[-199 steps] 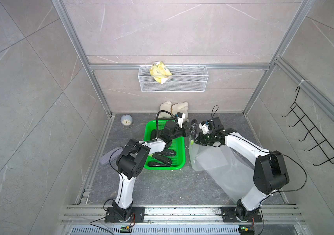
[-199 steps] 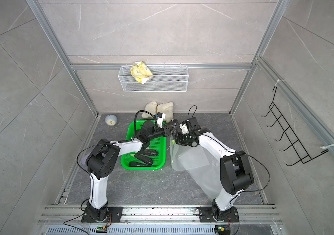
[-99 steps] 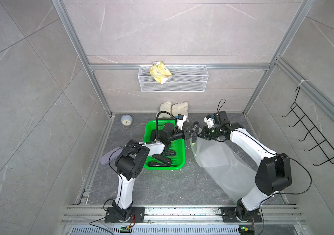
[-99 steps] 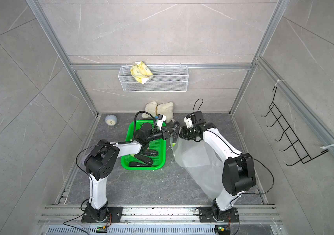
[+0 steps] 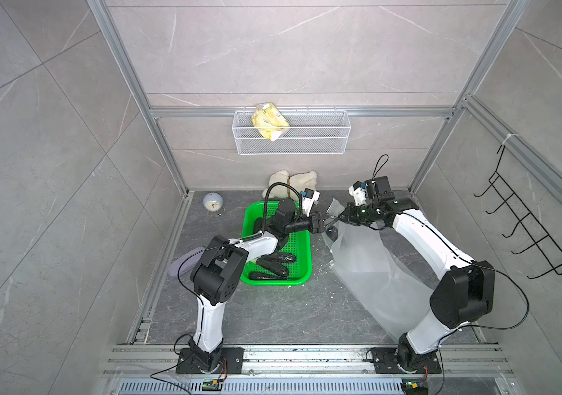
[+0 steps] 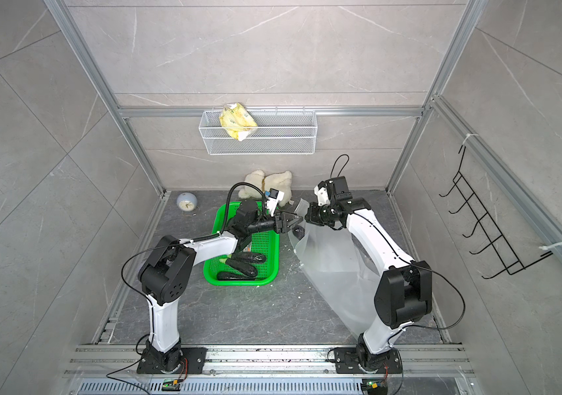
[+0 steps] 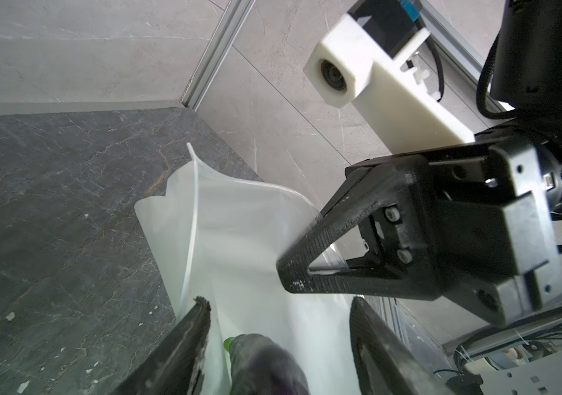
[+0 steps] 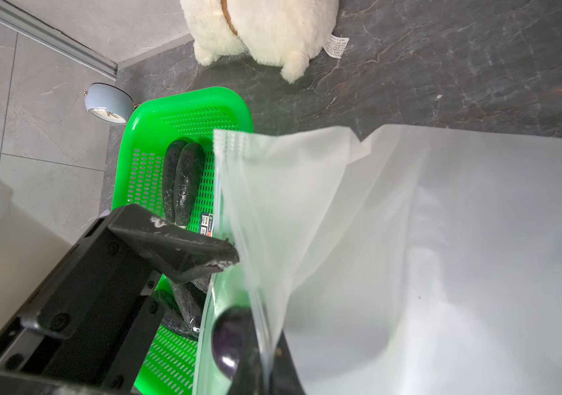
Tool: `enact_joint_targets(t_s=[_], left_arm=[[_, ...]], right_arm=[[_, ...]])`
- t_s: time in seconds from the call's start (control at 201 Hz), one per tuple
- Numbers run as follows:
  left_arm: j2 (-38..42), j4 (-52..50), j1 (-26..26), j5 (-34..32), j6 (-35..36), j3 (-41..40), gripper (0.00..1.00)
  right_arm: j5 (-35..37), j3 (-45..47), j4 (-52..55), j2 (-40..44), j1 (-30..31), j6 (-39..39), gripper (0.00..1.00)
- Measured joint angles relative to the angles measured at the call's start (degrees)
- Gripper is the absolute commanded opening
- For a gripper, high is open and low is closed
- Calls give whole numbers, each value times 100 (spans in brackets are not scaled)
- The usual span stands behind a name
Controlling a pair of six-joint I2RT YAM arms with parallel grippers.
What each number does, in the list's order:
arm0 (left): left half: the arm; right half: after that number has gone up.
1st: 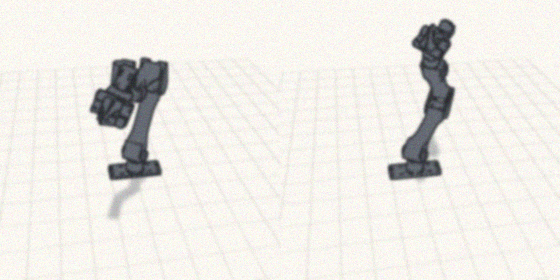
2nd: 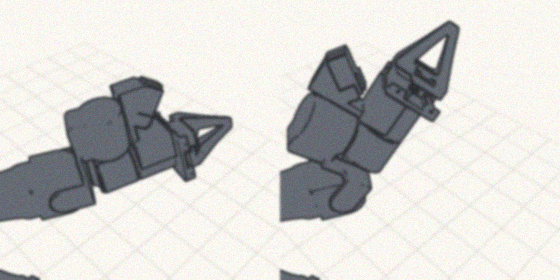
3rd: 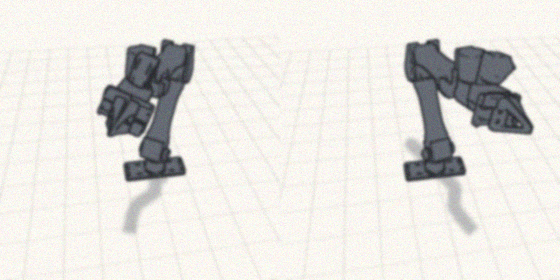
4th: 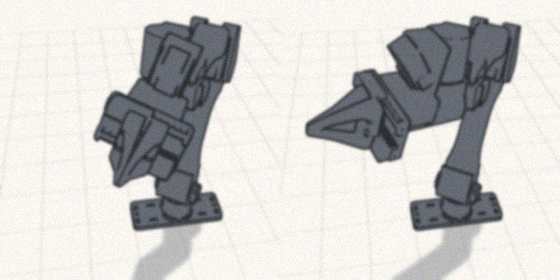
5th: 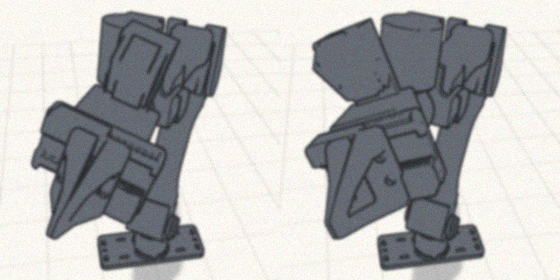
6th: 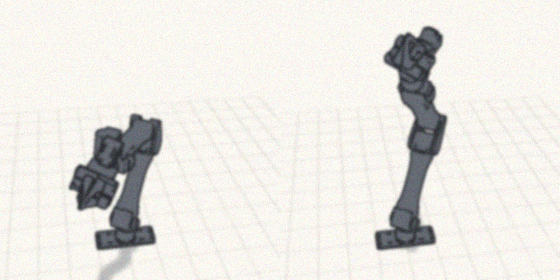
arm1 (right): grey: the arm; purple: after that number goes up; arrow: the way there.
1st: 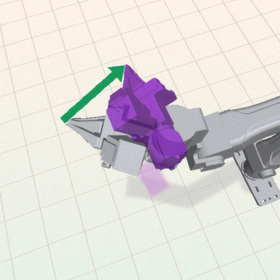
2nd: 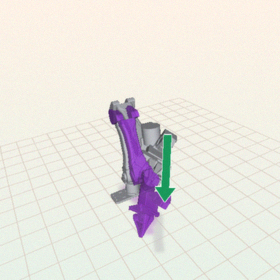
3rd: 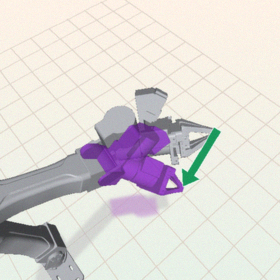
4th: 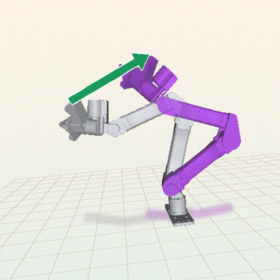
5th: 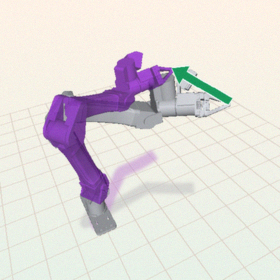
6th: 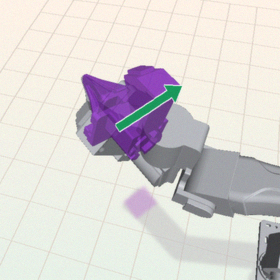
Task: Place the eggplant in a zip-top bag and seal the zipper
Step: Place the eggplant in the zipper food storage bag, then pick up the eggplant from the basket.
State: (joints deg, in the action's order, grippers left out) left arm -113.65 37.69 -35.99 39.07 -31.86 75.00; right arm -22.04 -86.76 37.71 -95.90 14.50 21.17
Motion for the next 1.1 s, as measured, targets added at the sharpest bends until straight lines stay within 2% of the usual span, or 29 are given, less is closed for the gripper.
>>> enact_joint_targets(t_s=[0.299,0.597,0.876,1.1], left_arm=[[608,-1368,81,-463,470,227,68],[1390,-3150,507,-879,1036,144,67],[1440,-4889,782,-1355,1731,-50,66],[1386,-5960,785,-1353,2813,-50,66]], right_arm=[[131,2,4,0,-2,-2,5],[168,168,-20,2,-90,-2,6],[164,293,-107,2,-103,0,6],[33,514,-199,2,-103,4,7]])
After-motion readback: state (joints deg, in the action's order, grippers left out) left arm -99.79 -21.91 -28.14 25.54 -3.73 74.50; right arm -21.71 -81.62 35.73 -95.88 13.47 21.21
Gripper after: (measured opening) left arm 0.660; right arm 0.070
